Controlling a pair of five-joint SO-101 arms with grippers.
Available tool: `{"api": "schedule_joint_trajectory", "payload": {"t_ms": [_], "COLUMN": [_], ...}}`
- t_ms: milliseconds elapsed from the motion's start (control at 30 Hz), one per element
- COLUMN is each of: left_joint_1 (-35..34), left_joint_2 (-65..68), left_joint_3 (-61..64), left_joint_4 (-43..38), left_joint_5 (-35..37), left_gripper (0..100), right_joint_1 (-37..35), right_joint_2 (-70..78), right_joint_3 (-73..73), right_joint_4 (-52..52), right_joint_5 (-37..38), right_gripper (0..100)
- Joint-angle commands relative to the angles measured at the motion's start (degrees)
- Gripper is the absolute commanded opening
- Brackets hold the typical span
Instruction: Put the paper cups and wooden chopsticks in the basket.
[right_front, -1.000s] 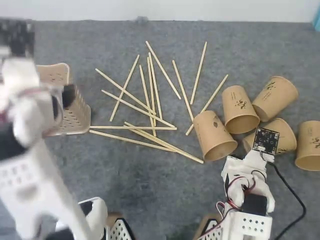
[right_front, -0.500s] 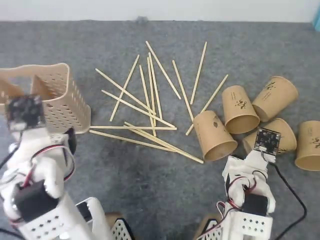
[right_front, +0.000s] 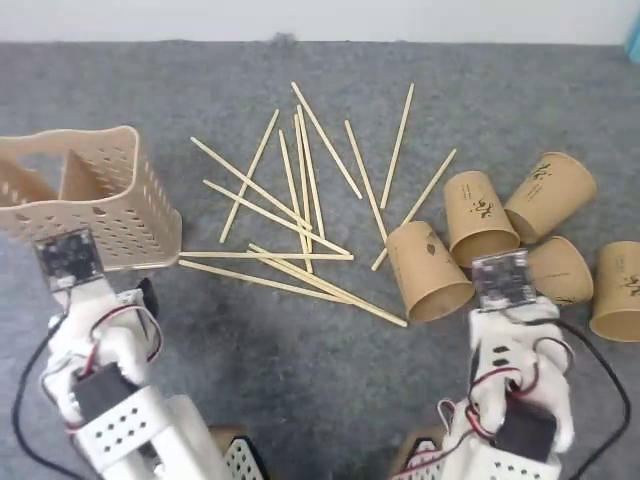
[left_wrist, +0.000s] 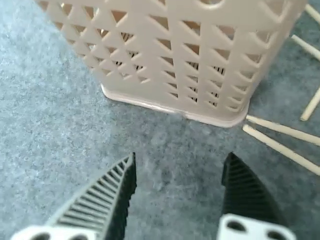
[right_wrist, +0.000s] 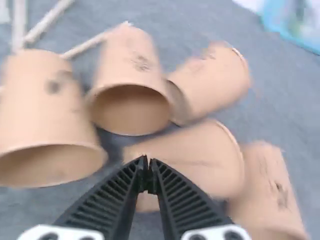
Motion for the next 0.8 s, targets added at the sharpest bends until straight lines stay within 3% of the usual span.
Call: {"api": "schedule_joint_trajectory", "payload": {"t_ms": [0,100,300,533,767], "left_joint_1": [-0.70,-0.70,-0.70,-0.26,1.93], "left_joint_2": [-6.15,-12.13,-23.65,-22.59,-22.33], "left_joint_3": [1.71,4.18,7.34,7.43,7.60], "left_joint_4": [-1.93,-1.49,2.64,2.55,2.46], "left_joint_5": [0.97,1.05,0.88,0.97,1.05], "left_gripper": [27,27,27,27,27], "right_joint_1": [-8.40,-11.30,-12.26,-15.52,-15.34], "right_joint_2": [-0.22,-0.22,-0.22,-0.22,-0.22], "right_joint_3": [0.26,1.05,5.10,16.53,17.49], "right_joint_4": [1.19,1.01,-0.31,-6.90,-15.25], "right_joint_5": [1.32,-1.32,0.00,-0.26,-0.26], "right_gripper": [9.3,18.3,17.7,17.7,17.6]}}
